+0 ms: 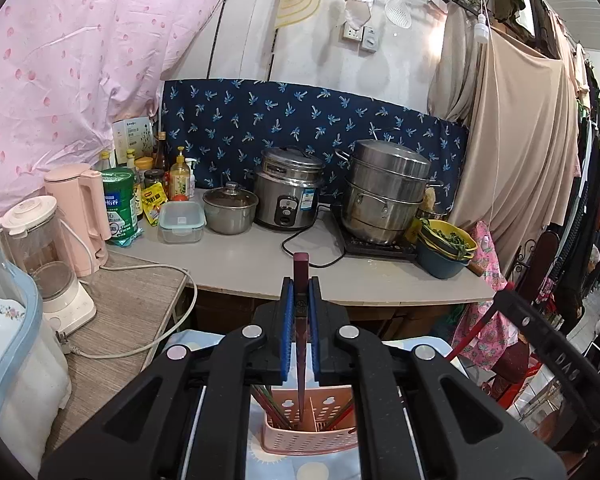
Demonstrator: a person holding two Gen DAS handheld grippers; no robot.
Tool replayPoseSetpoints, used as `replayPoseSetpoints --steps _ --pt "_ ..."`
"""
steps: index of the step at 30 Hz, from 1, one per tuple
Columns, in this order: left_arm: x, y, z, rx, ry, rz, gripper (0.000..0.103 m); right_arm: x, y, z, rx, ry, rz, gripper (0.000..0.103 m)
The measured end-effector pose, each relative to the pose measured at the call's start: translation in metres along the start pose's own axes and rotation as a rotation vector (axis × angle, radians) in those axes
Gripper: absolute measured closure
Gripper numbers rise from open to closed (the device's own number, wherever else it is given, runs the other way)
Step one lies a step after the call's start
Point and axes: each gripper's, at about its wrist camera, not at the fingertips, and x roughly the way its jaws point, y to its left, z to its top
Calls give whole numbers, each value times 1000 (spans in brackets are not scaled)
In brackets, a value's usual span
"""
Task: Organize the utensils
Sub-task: 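Carry both chopsticks to the pink basket and lower them in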
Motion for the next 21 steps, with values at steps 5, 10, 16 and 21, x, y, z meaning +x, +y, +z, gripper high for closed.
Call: replayPoseSetpoints --steps 5,10,16,21 --pt "8 0 -4 3 13 -1 96 3 10 12 -14 -25 13 96" --pt "16 2 -9 -1 28 -4 96 14 9 2 -15 -2 -1 96" --pt "29 6 -19 -6 60 -1 96 35 -1 -22 -3 63 -18 96" --pt "38 5 -27 3 80 3 96 49 -6 -41 -8 102 -34 96"
